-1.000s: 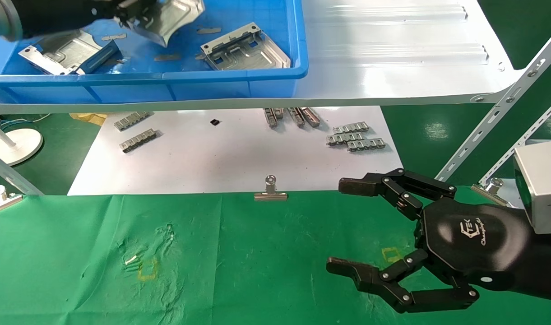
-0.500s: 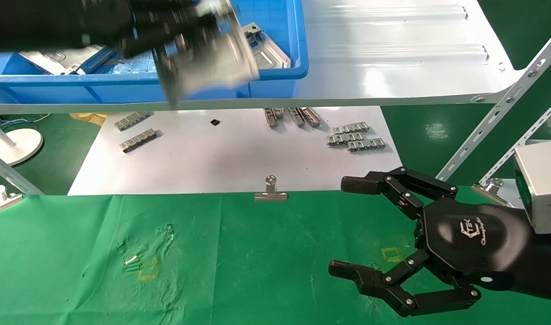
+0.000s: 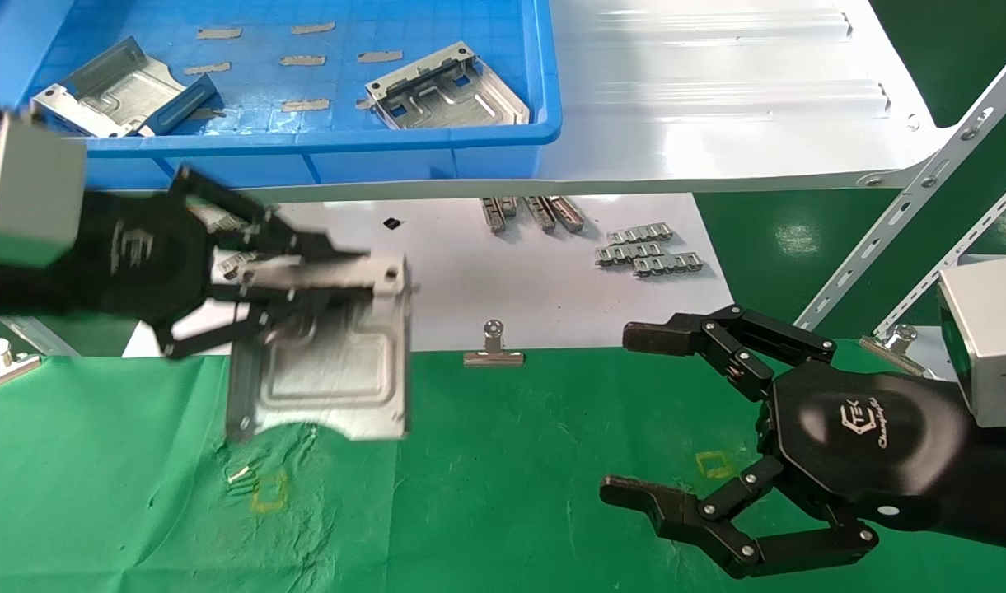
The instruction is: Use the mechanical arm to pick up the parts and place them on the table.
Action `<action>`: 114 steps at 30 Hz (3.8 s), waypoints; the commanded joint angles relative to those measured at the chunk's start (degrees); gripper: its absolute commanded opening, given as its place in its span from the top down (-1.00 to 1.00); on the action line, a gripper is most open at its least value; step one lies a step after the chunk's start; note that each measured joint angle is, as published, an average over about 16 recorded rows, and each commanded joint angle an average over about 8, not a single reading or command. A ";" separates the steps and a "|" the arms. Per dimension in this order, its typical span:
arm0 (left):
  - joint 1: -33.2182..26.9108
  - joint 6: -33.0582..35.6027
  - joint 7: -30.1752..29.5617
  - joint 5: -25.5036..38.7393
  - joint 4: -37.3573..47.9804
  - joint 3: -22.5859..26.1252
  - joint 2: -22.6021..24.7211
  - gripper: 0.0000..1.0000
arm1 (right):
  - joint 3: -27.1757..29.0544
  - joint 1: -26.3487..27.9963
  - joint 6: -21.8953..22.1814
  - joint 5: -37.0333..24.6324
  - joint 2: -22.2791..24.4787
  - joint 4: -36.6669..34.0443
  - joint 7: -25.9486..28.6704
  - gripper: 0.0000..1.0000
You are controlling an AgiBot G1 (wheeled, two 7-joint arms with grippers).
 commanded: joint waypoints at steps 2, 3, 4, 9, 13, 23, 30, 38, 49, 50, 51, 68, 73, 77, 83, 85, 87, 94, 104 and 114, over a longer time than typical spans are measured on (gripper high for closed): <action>2.34 -0.29 1.38 -1.71 -2.87 3.33 -3.15 1.00 | 0.00 0.00 0.00 0.00 0.00 0.00 0.00 -1.00; 2.94 -0.41 2.56 -1.72 -2.25 4.15 -3.75 1.00 | 0.00 0.00 0.00 0.00 0.00 0.00 0.00 -1.00; 3.55 -0.55 3.78 -1.69 -1.32 4.90 -4.23 1.00 | 0.00 0.00 0.00 0.00 0.00 0.00 0.00 -1.00; 5.99 -1.08 9.15 -1.57 6.87 7.51 -4.63 1.00 | 0.00 0.00 0.00 0.00 0.00 0.00 0.00 -1.00; 7.71 -1.05 12.69 -1.21 13.74 9.13 -3.00 1.00 | 0.00 0.00 0.00 0.00 0.00 0.00 0.00 -1.00; 8.83 -3.86 24.80 3.81 22.90 13.58 2.16 -0.74 | 0.00 0.00 0.00 0.00 0.00 0.00 0.00 -1.00; 8.46 -5.12 30.08 4.50 28.97 13.77 4.92 -1.00 | 0.00 0.00 0.00 0.00 0.00 0.00 0.00 -1.00; 8.35 -3.34 32.43 2.57 33.54 12.54 6.19 -1.00 | 0.00 0.00 0.00 0.00 0.00 0.00 0.00 -1.00; 9.78 -0.02 24.92 -3.42 34.05 9.65 5.93 -1.00 | 0.00 -0.01 0.01 0.01 0.01 -0.01 0.00 -1.00; 9.98 0.01 24.40 -3.82 33.97 9.47 5.89 -1.00 | 0.00 -0.01 0.01 0.01 0.01 -0.01 0.00 -1.00; 10.13 0.04 24.08 -4.11 33.93 9.35 5.86 -1.00 | 0.00 -0.01 0.01 0.01 0.01 -0.01 0.00 -1.00; 12.03 -0.35 21.38 -4.61 29.61 7.29 4.92 -1.00 | 0.00 -0.02 0.02 0.01 0.01 -0.02 -0.01 -1.00; 14.67 -0.84 17.01 -5.61 24.06 4.44 3.76 -1.00 | 0.00 -0.02 0.02 0.01 0.01 -0.02 -0.01 -1.00; 16.80 -1.23 13.48 -6.43 19.57 2.13 2.82 -1.00 | 0.00 -0.02 0.02 0.01 0.01 -0.02 -0.01 -1.00; 20.04 -1.82 8.12 -7.66 12.77 -1.37 1.40 -1.00 | 0.00 -0.02 0.02 0.01 0.01 -0.02 -0.01 -1.00; 21.12 -2.02 6.32 -8.07 10.48 -2.54 0.93 -1.00 | 0.00 -0.02 0.02 0.01 0.01 -0.02 -0.01 -1.00; 22.19 -2.22 4.55 -8.48 8.24 -3.69 0.46 -1.00 | 0.00 -0.02 0.02 0.01 0.01 -0.02 -0.01 -1.00; 25.93 -2.91 -1.64 -9.91 0.37 -7.74 -1.19 -1.00 | 0.00 -0.02 0.02 0.01 0.01 -0.02 -0.01 -1.00; 31.30 -3.89 -10.53 -11.95 -10.93 -13.54 -3.54 -1.00 | 0.00 -0.02 0.02 0.01 0.01 -0.02 -0.01 -1.00; 36.67 -4.88 -19.44 -14.00 -22.24 -19.36 -5.90 -1.00 | 0.00 -0.02 0.02 0.01 0.01 -0.02 -0.01 -1.00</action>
